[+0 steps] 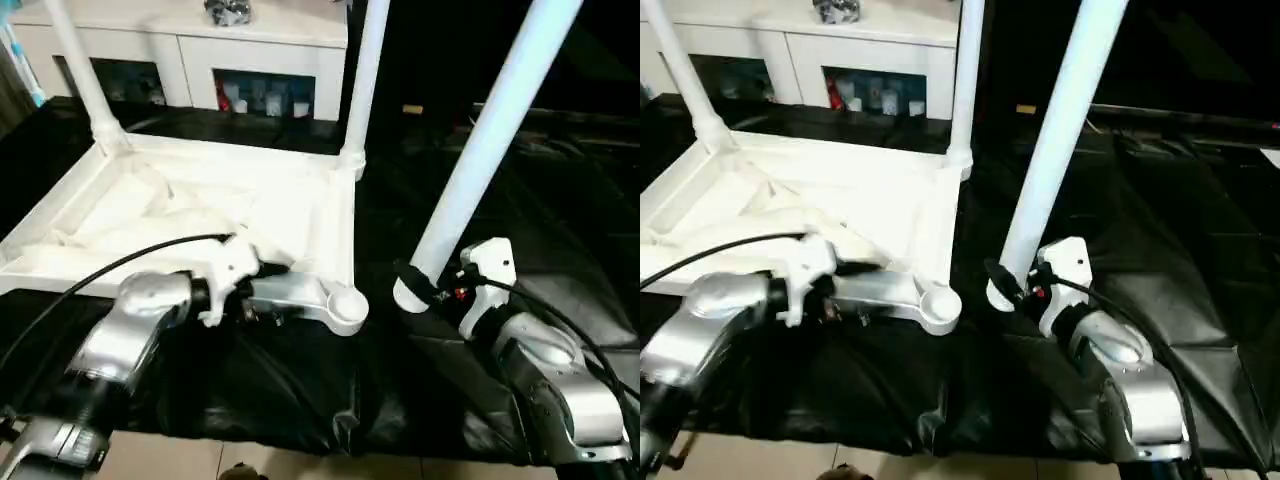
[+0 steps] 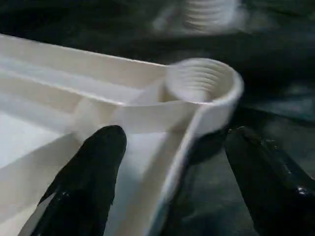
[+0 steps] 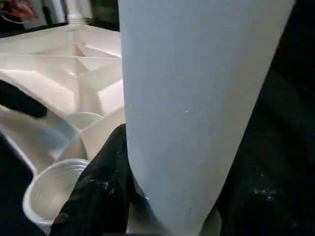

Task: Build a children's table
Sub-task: Pick table leg

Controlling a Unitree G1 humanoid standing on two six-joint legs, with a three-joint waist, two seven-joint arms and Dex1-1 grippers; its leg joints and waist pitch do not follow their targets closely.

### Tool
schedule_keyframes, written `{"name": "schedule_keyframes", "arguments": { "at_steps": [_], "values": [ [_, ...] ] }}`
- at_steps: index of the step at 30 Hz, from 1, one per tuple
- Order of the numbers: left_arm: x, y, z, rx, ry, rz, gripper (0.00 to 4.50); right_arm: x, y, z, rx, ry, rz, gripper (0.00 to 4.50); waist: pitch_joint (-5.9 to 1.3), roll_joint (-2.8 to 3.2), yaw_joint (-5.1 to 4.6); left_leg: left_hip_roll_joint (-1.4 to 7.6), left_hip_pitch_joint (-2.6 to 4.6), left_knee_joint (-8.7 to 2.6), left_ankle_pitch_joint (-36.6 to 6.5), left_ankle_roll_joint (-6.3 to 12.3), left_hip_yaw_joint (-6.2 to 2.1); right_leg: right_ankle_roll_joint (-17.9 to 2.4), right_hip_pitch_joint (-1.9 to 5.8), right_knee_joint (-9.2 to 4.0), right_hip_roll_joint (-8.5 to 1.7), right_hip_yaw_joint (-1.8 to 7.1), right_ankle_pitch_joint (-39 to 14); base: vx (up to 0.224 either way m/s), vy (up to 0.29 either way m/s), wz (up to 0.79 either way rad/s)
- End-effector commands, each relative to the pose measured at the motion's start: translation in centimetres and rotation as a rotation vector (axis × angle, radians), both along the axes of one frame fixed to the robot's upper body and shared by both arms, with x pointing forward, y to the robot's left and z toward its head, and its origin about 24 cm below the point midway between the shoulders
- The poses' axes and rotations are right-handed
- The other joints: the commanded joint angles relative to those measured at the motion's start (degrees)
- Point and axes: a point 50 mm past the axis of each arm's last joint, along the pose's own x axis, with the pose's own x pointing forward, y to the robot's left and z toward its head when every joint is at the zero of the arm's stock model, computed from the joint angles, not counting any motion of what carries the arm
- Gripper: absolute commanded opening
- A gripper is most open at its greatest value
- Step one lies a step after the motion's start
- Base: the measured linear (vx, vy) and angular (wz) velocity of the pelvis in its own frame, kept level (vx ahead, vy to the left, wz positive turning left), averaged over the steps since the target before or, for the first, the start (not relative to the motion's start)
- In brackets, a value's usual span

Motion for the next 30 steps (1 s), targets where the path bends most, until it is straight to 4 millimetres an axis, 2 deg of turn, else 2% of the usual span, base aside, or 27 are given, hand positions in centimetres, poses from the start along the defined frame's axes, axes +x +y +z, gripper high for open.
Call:
{"name": "schedule_keyframes", "arguments": {
  "at_steps": [1,2,3,4,6,9,10,13,15,18,20,26,27,30],
  "values": [
    [0.3,-0.3,-0.2,0.052,0.002,-0.074,3.71,0.0,-0.3,0.1,0.000,0.001,0.009,1.89,-3.04,0.95,0.06,3.46,1.37,-4.61,-10.60,-0.32,-1.13,-10.45,2.34,-4.20,-5.58,3.33,-2.34,0.000,0.000,0.00],
    [0.3,-0.3,-0.2,0.052,0.002,-0.074,3.71,0.0,-0.3,0.1,0.000,0.001,0.009,1.89,-3.08,0.81,0.14,3.47,1.52,-4.62,-11.49,-0.66,-1.04,-10.16,2.38,-4.30,-5.68,3.38,-4.05,0.000,0.000,0.00],
    [0.6,-0.3,-0.3,0.070,0.006,-0.090,3.71,-0.1,-0.3,0.1,-0.003,0.002,0.012,1.89,-3.04,1.14,0.25,3.54,1.49,-4.67,-11.60,-0.84,-1.10,-10.18,2.32,-4.40,-5.76,3.38,-4.66,0.000,0.000,0.00],
    [0.9,-0.3,-0.4,0.095,0.010,-0.102,3.71,-0.1,-0.3,0.1,-0.006,0.002,0.014,1.89,-2.99,1.19,0.12,3.46,1.51,-4.72,-12.21,-1.15,-1.01,-9.93,2.32,-4.61,-5.62,3.41,-5.20,0.000,0.000,0.00],
    [1.5,-0.3,-0.6,0.132,0.014,-0.123,3.43,-0.2,-0.3,0.1,-0.010,0.001,0.017,1.89,-3.06,1.13,0.25,3.42,1.48,-4.68,-11.97,-1.22,-1.09,-9.70,2.46,-4.62,-5.70,3.42,-5.06,0.000,0.000,0.00],
    [1.9,-0.3,-0.6,0.130,0.026,-0.129,3.23,-0.4,-0.3,0.0,-0.012,0.002,0.019,1.89,-3.29,1.27,0.39,3.60,1.43,-4.57,-10.66,-1.19,-1.16,-10.60,2.67,-4.16,-5.91,3.40,-2.08,0.000,0.000,0.00],
    [2.3,-0.2,-0.7,0.148,0.030,-0.120,2.96,-0.5,-0.3,0.0,-0.012,0.004,0.020,1.89,-3.38,1.31,0.37,3.57,1.43,-4.43,-10.08,-0.92,-1.09,-11.15,2.70,-3.95,-5.86,3.37,-0.45,0.000,0.000,0.00],
    [2.6,-0.1,-0.7,0.158,0.029,-0.108,2.86,-0.6,-0.3,-0.1,-0.013,0.005,0.021,1.89,-3.42,1.48,0.44,3.56,1.33,-4.36,-9.51,-0.33,-1.14,-11.69,2.84,-3.83,-5.91,3.31,0.54,0.000,0.000,0.00],
    [3.1,-0.2,-0.8,0.153,0.029,-0.082,2.51,-0.6,-0.2,-0.2,-0.011,0.007,0.020,1.89,-3.33,1.44,0.47,3.44,1.32,-4.24,-9.58,0.06,-1.04,-11.83,2.85,-4.08,-5.94,3.33,-0.36,0.000,0.000,0.00],
    [3.3,-0.2,-0.8,0.151,0.039,-0.092,2.44,-0.6,-0.1,-0.2,-0.011,0.008,0.021,1.89,-3.25,1.42,0.56,3.59,1.33,-4.32,-9.86,0.10,-1.09,-12.10,2.86,-4.15,-6.09,3.35,-1.87,0.000,0.000,0.00],
    [3.4,-0.1,-0.9,0.154,0.051,-0.102,2.11,-0.6,0.1,-0.3,-0.010,0.007,0.025,1.89,-3.29,1.64,0.61,3.66,1.35,-4.30,-9.65,0.18,-1.12,-12.18,2.84,-4.15,-6.13,3.38,-1.50,0.000,0.000,0.00],
    [3.5,0.1,-1.1,0.178,0.078,-0.113,1.66,-0.6,0.2,-0.3,-0.009,0.007,0.027,1.89,-3.12,1.53,0.58,3.62,1.35,-4.37,-10.42,0.36,-1.08,-12.36,2.83,-4.33,-6.22,3.40,-2.96,0.000,0.000,0.00],
    [3.6,0.2,-1.1,0.175,0.092,-0.116,1.61,-0.7,0.3,-0.3,-0.009,0.007,0.028,1.89,-3.12,1.66,0.63,3.72,1.41,-4.43,-10.61,0.26,-1.12,-12.37,2.80,-4.34,-6.31,3.40,-3.38,0.000,0.000,0.00],
    [3.6,0.3,-1.1,0.174,0.098,-0.115,1.43,-0.7,0.4,-0.4,-0.011,0.006,0.030,1.89,-2.98,1.46,0.49,3.78,1.30,-4.64,-11.49,-0.10,-1.22,-12.12,2.86,-4.45,-6.33,3.39,-5.23,0.000,0.000,0.00]
  ]
}}
